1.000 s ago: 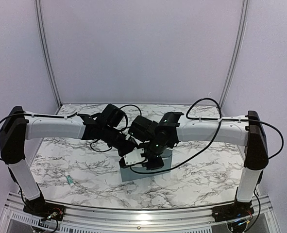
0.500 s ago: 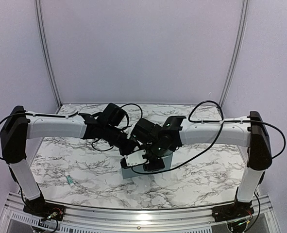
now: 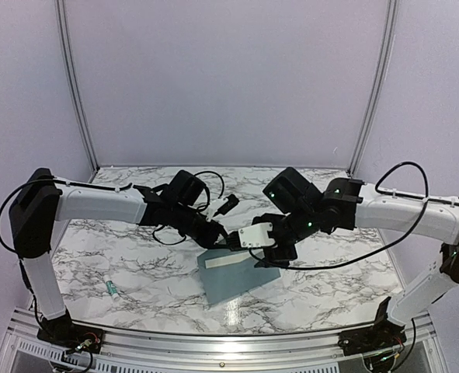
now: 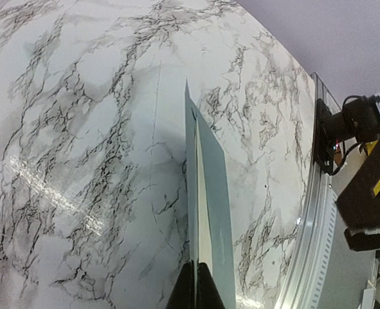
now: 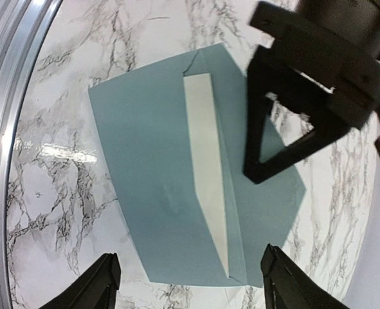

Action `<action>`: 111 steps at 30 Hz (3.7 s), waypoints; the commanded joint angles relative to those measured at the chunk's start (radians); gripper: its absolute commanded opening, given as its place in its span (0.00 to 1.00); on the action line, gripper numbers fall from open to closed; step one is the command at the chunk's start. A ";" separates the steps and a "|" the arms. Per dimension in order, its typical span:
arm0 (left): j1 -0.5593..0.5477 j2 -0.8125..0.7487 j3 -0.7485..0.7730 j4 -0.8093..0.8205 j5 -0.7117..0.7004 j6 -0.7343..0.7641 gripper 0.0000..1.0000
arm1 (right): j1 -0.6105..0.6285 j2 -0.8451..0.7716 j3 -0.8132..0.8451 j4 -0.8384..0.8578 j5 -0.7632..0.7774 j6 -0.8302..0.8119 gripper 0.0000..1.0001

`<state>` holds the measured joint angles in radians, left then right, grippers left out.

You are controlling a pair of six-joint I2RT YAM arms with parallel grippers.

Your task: Place the letter into the envelope and seal it

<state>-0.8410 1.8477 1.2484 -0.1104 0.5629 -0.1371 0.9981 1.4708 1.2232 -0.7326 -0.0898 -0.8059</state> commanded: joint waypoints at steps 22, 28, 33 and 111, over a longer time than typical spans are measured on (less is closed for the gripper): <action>0.005 -0.030 -0.112 0.294 0.023 -0.328 0.00 | 0.068 0.170 -0.064 0.253 0.006 -0.031 0.76; 0.003 -0.031 -0.110 0.293 0.031 -0.328 0.00 | 0.070 0.199 -0.060 0.279 0.040 -0.029 0.76; 0.002 -0.036 -0.110 0.293 0.036 -0.322 0.00 | 0.075 0.235 -0.057 0.273 0.041 -0.036 0.77; -0.134 -0.225 -0.399 0.379 -0.776 -0.883 0.00 | -0.440 -0.174 -0.052 0.310 -0.176 0.379 0.99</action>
<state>-0.9386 1.6421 0.8955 0.2241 -0.0788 -0.8749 0.6228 1.3128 1.1793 -0.4442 -0.0799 -0.4774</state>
